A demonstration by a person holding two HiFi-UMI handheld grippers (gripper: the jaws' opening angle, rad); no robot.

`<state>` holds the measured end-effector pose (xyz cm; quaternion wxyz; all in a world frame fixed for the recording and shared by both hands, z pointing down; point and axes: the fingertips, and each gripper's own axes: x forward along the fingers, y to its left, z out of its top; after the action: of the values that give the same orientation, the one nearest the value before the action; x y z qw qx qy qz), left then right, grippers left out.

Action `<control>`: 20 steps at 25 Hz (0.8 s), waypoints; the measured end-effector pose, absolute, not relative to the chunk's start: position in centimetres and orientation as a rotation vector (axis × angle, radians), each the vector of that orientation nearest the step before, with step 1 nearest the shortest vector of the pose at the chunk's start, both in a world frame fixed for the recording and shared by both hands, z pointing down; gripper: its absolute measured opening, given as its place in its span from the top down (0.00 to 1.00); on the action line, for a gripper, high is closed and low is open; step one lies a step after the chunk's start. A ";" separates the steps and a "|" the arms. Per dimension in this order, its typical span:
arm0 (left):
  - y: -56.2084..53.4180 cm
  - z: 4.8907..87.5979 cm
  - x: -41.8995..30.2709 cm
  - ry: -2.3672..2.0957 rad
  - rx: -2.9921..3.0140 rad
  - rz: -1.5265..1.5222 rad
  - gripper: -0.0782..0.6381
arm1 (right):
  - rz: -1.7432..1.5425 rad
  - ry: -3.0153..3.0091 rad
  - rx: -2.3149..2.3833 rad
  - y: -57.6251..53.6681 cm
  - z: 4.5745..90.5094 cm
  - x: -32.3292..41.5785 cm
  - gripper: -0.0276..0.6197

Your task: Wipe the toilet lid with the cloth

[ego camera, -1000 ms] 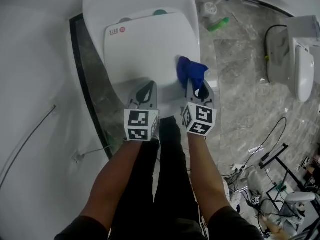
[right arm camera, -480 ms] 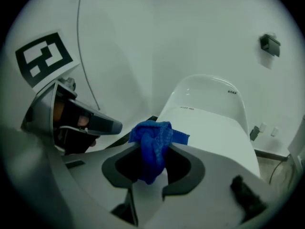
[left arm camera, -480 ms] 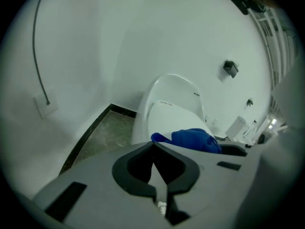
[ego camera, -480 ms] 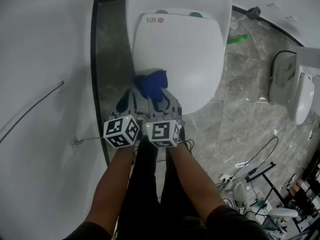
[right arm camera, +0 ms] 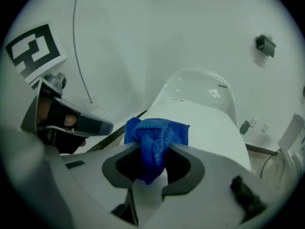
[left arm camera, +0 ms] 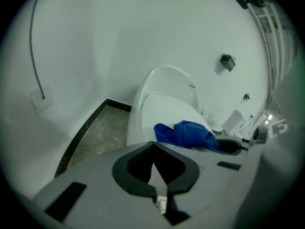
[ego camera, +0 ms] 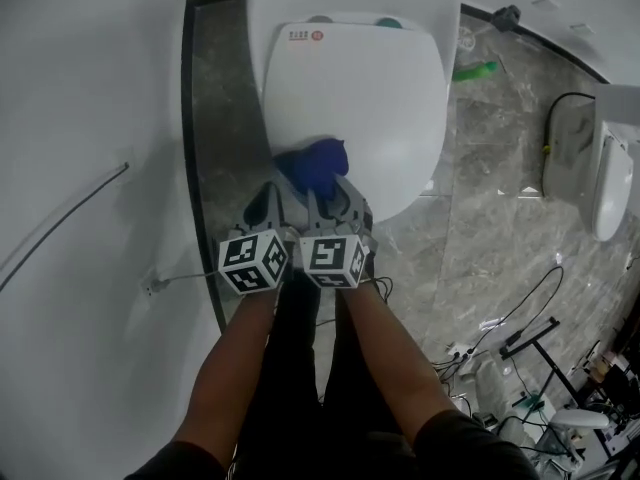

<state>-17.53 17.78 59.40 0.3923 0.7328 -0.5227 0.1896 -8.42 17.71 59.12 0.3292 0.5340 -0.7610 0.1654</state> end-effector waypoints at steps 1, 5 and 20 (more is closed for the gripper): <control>17.6 59.2 -16.6 -1.308 1.899 0.507 0.88 | 0.448 -1.983 1.439 17.7 59.0 -7.3 0.78; 17.8 58.7 -11.9 -1.197 2.106 0.679 0.88 | 0.526 -1.913 1.643 18.6 58.7 -1.9 0.78; 22.9 59.4 1.2 -0.768 2.460 0.959 0.88 | 0.774 -1.618 2.099 24.7 60.4 12.3 0.78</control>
<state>1.23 22.94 59.39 0.1948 0.8774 -0.2738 0.3423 12.35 24.71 60.41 0.1892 0.7466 -0.5753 0.2753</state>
